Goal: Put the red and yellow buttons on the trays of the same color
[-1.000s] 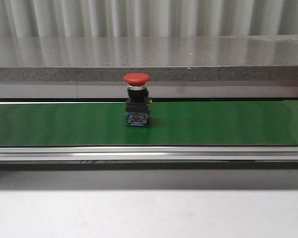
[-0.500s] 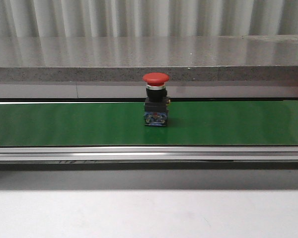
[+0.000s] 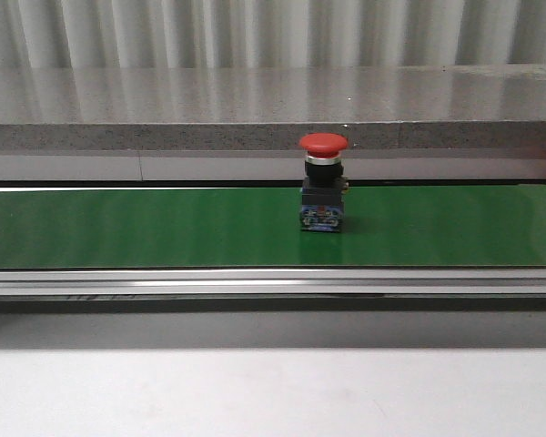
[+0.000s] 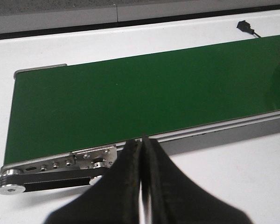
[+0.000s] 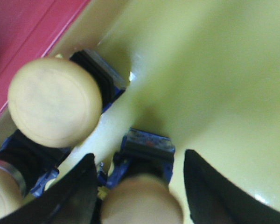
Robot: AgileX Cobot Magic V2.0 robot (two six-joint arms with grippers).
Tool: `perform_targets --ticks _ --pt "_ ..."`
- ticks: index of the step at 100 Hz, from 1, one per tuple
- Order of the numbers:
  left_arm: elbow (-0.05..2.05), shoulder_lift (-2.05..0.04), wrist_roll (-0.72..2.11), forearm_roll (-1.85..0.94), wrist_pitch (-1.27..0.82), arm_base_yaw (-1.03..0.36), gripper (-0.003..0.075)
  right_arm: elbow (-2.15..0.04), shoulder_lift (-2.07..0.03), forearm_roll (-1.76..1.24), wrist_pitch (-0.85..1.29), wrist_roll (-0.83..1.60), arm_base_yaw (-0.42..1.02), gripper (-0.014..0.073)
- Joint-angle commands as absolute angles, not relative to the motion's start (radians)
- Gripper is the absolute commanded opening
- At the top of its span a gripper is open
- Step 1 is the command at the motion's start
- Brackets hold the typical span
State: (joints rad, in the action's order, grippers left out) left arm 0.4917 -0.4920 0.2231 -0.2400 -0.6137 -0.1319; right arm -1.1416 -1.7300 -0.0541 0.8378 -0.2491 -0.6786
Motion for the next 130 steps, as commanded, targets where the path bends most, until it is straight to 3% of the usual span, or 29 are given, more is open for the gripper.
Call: perform_targets --ticks 1,63,86,130 --pt "0.519 -0.495 0.225 -0.259 -0.544 -0.139 -0.0020 -1.164 -1.680 -0.043 0.827 -0.248 -0.685 0.0428" --pt "0.519 -0.495 0.225 -0.259 -0.544 -0.139 -0.0020 -1.164 -1.320 -0.022 0.874 -0.247 -0.607 0.0427" --pt "0.519 -0.495 0.225 -0.259 -0.544 -0.139 -0.0020 -1.164 -1.231 -0.022 0.912 -0.210 -0.439 0.0427" --pt "0.519 -0.495 0.225 -0.259 -0.542 -0.139 -0.0020 -1.187 -1.266 -0.033 1.016 -0.132 -0.047 0.0427"
